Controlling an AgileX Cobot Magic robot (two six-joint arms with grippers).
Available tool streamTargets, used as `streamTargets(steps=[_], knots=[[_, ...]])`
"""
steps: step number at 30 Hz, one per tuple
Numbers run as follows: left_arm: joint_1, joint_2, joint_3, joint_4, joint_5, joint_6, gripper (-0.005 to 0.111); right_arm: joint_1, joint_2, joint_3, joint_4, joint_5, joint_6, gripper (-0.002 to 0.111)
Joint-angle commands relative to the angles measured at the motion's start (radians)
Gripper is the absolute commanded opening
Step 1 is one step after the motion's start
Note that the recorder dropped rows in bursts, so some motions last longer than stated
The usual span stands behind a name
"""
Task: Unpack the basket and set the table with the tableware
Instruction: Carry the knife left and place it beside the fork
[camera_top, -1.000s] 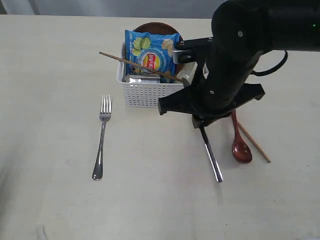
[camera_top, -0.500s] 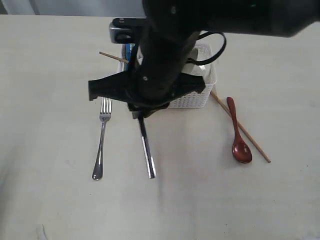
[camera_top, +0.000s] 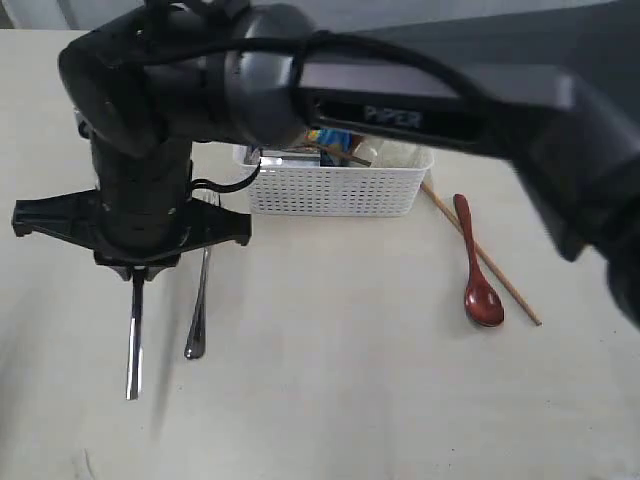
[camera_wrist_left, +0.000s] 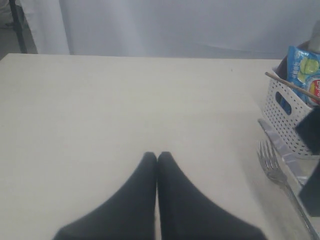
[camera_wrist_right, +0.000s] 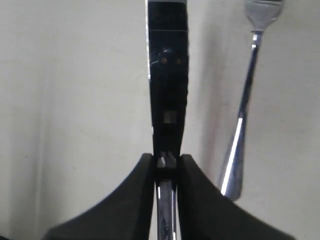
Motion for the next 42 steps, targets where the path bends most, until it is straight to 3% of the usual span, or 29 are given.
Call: streamTargets(steps=[1,8,22,42], knots=[[0.003,-0.004,0.004,0.001,-0.009,0.003,0.000,0.013,0.078,-0.107,0.009,0.012,0.088,-0.001],[0.003,-0.004,0.004,0.001,-0.009,0.003,0.000,0.003,0.151,-0.191,-0.031,0.038,0.160,-0.001],[0.003,-0.004,0.004,-0.001,-0.009,0.003,0.000,-0.068,0.204,-0.192,-0.061,0.089,0.105,-0.001],[0.003,-0.004,0.004,0.001,-0.009,0.003,0.000,-0.074,0.251,-0.192,-0.040,0.008,0.080,0.000]])
